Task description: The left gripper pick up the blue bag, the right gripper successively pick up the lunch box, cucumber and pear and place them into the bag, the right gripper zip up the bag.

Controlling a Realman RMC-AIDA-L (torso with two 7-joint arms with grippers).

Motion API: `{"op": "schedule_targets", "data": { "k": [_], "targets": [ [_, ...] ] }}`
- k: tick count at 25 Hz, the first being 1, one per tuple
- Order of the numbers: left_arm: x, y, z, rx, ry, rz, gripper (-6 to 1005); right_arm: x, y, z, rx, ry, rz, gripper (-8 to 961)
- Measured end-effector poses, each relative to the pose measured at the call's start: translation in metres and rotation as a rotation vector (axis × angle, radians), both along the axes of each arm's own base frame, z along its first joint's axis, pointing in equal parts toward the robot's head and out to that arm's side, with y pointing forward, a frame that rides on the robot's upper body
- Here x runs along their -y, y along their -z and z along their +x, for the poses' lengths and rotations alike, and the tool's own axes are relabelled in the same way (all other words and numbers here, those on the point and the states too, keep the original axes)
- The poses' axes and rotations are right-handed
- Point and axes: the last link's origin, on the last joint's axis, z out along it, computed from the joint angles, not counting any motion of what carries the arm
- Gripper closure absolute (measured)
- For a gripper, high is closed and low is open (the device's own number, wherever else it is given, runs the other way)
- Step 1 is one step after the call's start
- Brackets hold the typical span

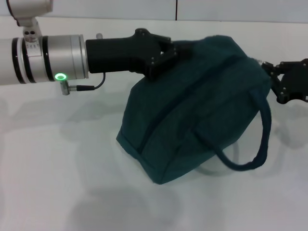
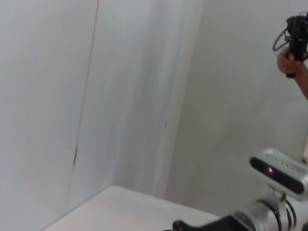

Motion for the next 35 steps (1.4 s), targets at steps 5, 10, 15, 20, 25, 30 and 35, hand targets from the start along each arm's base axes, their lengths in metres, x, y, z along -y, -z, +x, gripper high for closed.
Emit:
{"op": "schedule_targets", "data": {
  "k": [5, 10, 15, 20, 25, 30, 35],
  "targets": [
    [0.003, 0.005, -0.004, 0.053, -0.038, 0.045, 913, 0.003, -0.006, -0.006, -0.080, 0.005, -0.017, 931],
    [0.008, -0.005, -0.018, 0.172, -0.105, 0.136, 840, 0.004, -0.017, -0.002, -0.132, 0.045, -0.040, 845],
    [0.023, -0.018, -0.040, 0.291, -0.128, 0.296, 679, 0.016, -0.034, 0.000, -0.176, 0.019, -0.027, 674],
    [0.047, -0.026, -0.045, 0.381, -0.038, 0.368, 586, 0.041, -0.052, -0.030, -0.319, -0.211, -0.104, 447],
    [0.066, -0.008, -0.058, 0.327, 0.013, 0.406, 493, 0.048, -0.032, -0.059, -0.304, -0.369, -0.267, 379],
    [0.089, 0.007, -0.071, 0.274, 0.057, 0.443, 218, 0.043, -0.017, -0.070, -0.297, -0.392, -0.325, 352],
    [0.097, 0.005, -0.077, 0.279, 0.050, 0.452, 200, 0.041, -0.015, -0.072, -0.285, -0.408, -0.323, 352]
  ]
}}
